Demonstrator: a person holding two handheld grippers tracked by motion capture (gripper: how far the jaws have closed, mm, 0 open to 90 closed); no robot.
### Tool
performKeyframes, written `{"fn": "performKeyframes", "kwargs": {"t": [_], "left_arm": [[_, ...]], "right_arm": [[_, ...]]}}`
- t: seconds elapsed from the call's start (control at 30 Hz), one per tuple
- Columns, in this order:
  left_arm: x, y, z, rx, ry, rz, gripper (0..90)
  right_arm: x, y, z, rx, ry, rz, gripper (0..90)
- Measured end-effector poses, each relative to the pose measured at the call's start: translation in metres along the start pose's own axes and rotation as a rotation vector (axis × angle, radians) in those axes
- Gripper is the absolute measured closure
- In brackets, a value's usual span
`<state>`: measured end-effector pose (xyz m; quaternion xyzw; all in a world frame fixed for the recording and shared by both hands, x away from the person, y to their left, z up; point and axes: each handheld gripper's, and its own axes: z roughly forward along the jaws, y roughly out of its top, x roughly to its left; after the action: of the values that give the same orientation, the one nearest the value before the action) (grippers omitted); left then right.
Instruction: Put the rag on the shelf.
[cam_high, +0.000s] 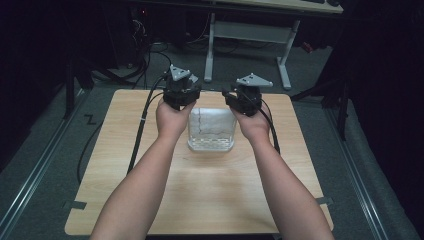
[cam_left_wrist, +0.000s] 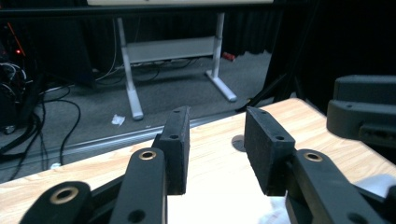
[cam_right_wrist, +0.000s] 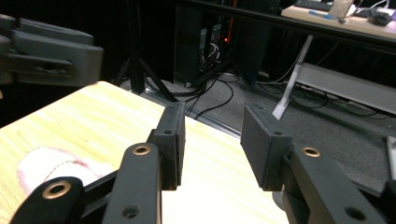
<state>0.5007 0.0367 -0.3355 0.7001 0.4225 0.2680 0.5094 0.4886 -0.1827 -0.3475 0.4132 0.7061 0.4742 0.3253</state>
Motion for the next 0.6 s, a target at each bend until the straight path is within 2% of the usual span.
{"fn": "performKeyframes", "kwargs": {"t": [0.23, 0.4, 0.47, 0.6], "left_arm": [[-0.007, -0.01, -0.021, -0.011, -0.029, 0.025, 60.1], [-0.009, -0.019, -0.036, -0.012, -0.031, 0.065, 59.4], [-0.008, -0.021, -0.043, -0.007, -0.037, 0.071, 59.1], [-0.005, -0.026, -0.056, -0.031, -0.045, 0.055, 59.1]], "right_arm": [[0.002, -0.009, -0.014, 0.008, -0.002, -0.008, 57.5], [0.004, -0.017, -0.031, -0.005, 0.002, -0.009, 56.7], [0.004, -0.018, -0.034, -0.006, 0.004, -0.009, 56.5], [0.006, -0.023, -0.044, -0.015, 0.006, -0.012, 55.7]]}}
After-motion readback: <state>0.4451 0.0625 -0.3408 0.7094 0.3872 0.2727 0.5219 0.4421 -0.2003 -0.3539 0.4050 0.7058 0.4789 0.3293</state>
